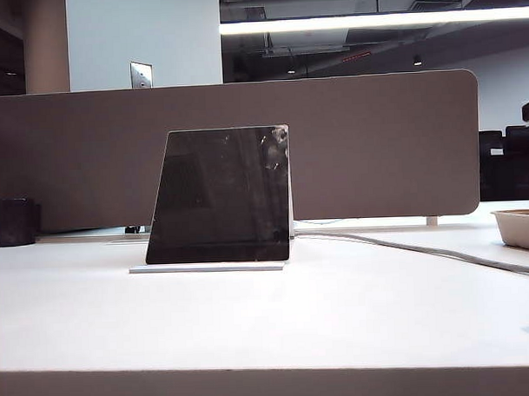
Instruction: Push the base of the mirror on the table to move it forward for a short distance.
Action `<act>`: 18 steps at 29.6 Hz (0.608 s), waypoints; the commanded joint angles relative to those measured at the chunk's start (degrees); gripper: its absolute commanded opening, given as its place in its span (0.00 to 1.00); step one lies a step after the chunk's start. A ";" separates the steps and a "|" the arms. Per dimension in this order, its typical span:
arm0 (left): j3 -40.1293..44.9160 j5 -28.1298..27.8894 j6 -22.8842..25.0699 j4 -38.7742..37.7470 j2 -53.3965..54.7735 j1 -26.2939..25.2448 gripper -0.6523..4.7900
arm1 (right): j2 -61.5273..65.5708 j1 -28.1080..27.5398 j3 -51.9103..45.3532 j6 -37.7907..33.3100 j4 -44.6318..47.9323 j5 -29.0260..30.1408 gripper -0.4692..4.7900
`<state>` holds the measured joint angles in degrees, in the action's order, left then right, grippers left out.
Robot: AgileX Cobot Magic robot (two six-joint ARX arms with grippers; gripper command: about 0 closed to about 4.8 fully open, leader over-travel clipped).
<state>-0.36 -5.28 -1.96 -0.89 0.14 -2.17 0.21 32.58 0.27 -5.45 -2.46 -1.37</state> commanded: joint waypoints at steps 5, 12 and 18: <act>-0.09 0.15 -0.37 1.40 0.02 0.02 0.13 | 0.02 0.02 0.04 0.11 0.96 -0.02 0.13; -0.17 1.53 -0.04 4.98 0.02 0.00 0.11 | 0.02 0.02 0.04 0.11 0.96 -0.02 0.13; -0.15 1.64 0.02 4.42 0.02 -0.04 0.11 | 0.02 0.02 0.04 0.11 0.94 -0.02 0.13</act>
<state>-0.40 -4.01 -2.17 3.27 0.14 -2.17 0.21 32.60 0.27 -5.45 -2.46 -1.37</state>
